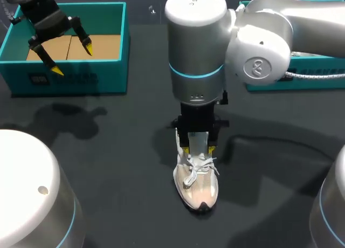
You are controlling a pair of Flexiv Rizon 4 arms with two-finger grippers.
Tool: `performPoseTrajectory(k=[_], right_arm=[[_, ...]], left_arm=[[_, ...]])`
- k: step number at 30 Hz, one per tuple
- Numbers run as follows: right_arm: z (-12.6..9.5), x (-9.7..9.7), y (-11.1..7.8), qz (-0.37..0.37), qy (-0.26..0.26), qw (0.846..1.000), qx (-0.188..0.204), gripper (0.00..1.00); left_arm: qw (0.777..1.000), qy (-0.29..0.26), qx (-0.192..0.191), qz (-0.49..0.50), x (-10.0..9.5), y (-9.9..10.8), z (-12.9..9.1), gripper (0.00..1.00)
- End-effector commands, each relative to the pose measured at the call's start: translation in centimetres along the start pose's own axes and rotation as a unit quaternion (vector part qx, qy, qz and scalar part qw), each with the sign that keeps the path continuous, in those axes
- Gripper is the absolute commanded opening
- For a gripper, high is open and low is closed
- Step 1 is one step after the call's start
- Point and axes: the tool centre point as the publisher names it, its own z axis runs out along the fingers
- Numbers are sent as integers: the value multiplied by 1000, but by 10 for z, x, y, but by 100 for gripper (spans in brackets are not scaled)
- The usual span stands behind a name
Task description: Take the shoe out of the shoebox, open the shoe tongue, remove and reinsert the insole, then place the shoe into the shoebox
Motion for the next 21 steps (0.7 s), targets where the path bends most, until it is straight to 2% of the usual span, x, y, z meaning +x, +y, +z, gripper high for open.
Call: performPoseTrajectory(k=[1, 5, 13, 21], right_arm=[[-8, 11, -11, 9, -14, 1000, -11, 48], [-9, 9, -10, 11, -18, 999, -25, 40], [1, 6, 19, -20, -13, 998, -53, 24], [21, -3, 51, -44, 7, 997, -64, 20]], left_arm=[[1000, 0, -1, 0, 0, 0, 0, 100], [1000, 0, -1, 0, 0, 0, 0, 100], [1000, 0, -1, 0, 0, 0, 0, 100], [1000, 0, -1, 0, 0, 0, 0, 100]])
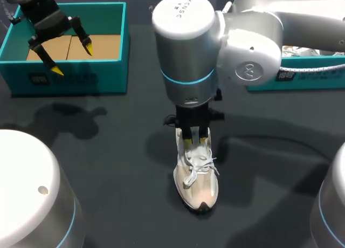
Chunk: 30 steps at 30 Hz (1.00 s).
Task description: Take the shoe out of the shoebox, open the shoe tongue, remove and reinsert the insole, then place the shoe into the shoebox
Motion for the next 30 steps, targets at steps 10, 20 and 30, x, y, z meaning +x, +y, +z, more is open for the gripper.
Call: performPoseTrajectory(k=[10, 20, 30], right_arm=[[23, -5, 24, -23, 32, 999, -1, 15], [21, -5, 31, -44, 28, 999, -7, 20], [22, -3, 41, -65, 33, 997, -3, 25]], left_arm=[[1000, 0, -1, 0, 0, 0, 0, 100], [1000, 0, -1, 0, 0, 0, 0, 100], [1000, 0, -1, 0, 0, 0, 0, 100]])
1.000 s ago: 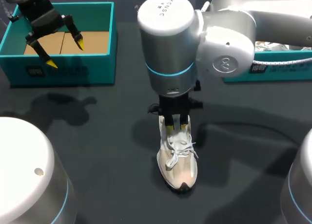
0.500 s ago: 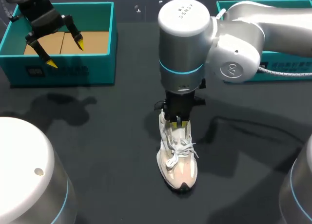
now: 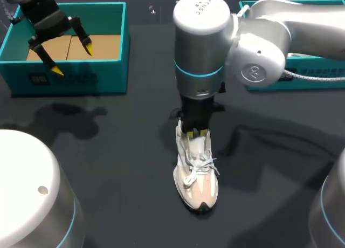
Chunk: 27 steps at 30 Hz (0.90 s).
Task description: Take the shoe out of the shoebox, open the shoe tongue, remove and reinsert the insole, then place the shoe into the shoebox
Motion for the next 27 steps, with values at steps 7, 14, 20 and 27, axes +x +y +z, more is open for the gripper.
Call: performPoseTrajectory(k=[7, 14, 20, 27], right_arm=[[-58, 0, -2, -84, -31, 995, -45, 37], [-82, -6, 5, -256, -22, 961, -102, 88], [-92, -8, 19, -459, -16, 883, -93, 100], [-92, -8, 19, -459, -16, 883, -93, 100]], left_arm=[[1000, 0, -1, 0, 0, 0, 0, 100], [1000, 0, -1, 0, 0, 0, 0, 100], [1000, 0, -1, 0, 0, 0, 0, 100], [1000, 0, -1, 0, 0, 0, 0, 100]])
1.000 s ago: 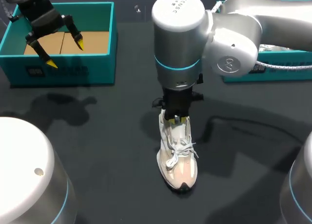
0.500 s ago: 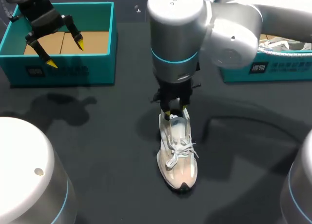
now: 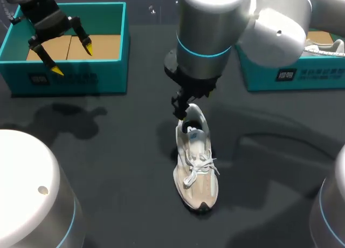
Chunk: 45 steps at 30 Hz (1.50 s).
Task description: Take the shoe out of the shoebox, open the shoe tongue, remove and reinsert the insole, then place the shoe into the shoebox
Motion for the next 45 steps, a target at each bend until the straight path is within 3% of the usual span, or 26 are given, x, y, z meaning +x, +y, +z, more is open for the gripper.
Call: performPoseTrajectory(k=[1, 4, 6, 9, 16, 29, 45], right_arm=[[2, -4, -4, -121, 19, 992, -12, 100], [7, -5, 1, -150, 22, 988, -29, 100], [13, -7, 11, -176, 26, 984, -12, 100], [16, -10, 21, -220, 28, 975, -18, 100], [24, -22, 33, -297, 40, 954, 5, 100], [57, -34, 36, -351, 46, 935, 3, 100], [97, -44, 31, -374, 53, 926, -1, 100]], left_arm=[[1000, 0, -1, 0, 0, 0, 0, 100], [1000, 0, -1, 0, 0, 0, 0, 100], [1000, 0, -1, 0, 0, 0, 0, 100], [1000, 0, -1, 0, 0, 0, 0, 100], [1000, 0, -1, 0, 0, 0, 0, 100], [1000, 0, -1, 0, 0, 0, 0, 100], [1000, 0, -1, 0, 0, 0, 0, 100]])
